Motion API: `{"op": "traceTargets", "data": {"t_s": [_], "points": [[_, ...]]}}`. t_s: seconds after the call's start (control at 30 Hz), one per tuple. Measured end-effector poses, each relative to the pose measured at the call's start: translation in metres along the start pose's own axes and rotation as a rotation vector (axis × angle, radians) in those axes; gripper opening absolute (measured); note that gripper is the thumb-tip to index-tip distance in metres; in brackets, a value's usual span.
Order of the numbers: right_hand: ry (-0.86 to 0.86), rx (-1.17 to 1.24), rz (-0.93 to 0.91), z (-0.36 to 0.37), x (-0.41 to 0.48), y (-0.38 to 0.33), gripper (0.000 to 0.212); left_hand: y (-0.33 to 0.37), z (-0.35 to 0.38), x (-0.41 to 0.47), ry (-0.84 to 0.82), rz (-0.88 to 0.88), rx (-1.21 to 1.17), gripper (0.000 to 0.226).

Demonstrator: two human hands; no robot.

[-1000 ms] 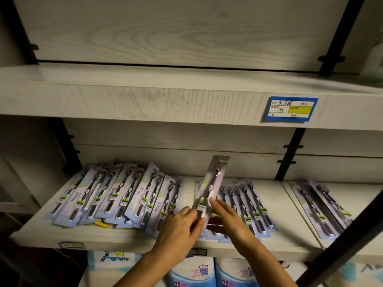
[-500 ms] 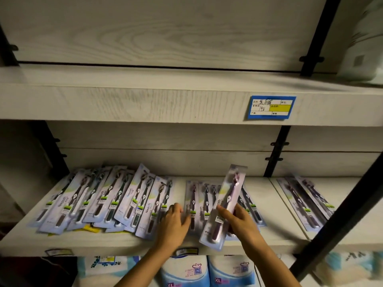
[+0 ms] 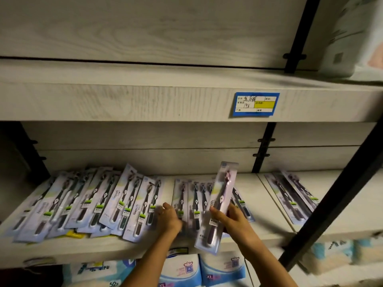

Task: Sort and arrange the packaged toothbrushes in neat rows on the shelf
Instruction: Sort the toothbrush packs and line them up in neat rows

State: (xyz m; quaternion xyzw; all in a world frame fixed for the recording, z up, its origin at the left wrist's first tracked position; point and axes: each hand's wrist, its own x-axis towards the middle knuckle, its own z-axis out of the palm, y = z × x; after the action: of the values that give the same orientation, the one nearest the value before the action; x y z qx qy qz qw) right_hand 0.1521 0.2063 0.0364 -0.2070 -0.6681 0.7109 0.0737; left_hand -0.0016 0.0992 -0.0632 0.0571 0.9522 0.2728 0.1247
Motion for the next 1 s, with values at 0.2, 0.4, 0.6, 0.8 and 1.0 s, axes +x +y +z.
{"op": "traceTargets", "data": {"t_s": [0.2,0.4,0.6,0.8,1.0], "points": [[-0.014,-0.013,-0.009,0.003,0.003,0.000,0.019,-0.014,0.001,0.011,-0.080,-0.007,-0.010,0.046],[-0.020,-0.035,-0.001,0.006,0.004,0.000,0.025,-0.028,-0.018,-0.018,-0.137,0.136,-0.385,0.054],[-0.021,-0.104,-0.068,0.008,-0.003,-0.007,0.028,-0.027,-0.064,-0.083,-0.267,0.319,-0.853,0.046],[0.025,-0.133,-0.182,-0.002,-0.020,-0.011,0.026,-0.028,-0.080,-0.115,-0.279,0.380,-0.999,0.048],[0.046,-0.096,-0.277,-0.026,-0.049,-0.011,0.028,-0.007,-0.074,-0.146,-0.302,0.426,-0.967,0.048]]}}
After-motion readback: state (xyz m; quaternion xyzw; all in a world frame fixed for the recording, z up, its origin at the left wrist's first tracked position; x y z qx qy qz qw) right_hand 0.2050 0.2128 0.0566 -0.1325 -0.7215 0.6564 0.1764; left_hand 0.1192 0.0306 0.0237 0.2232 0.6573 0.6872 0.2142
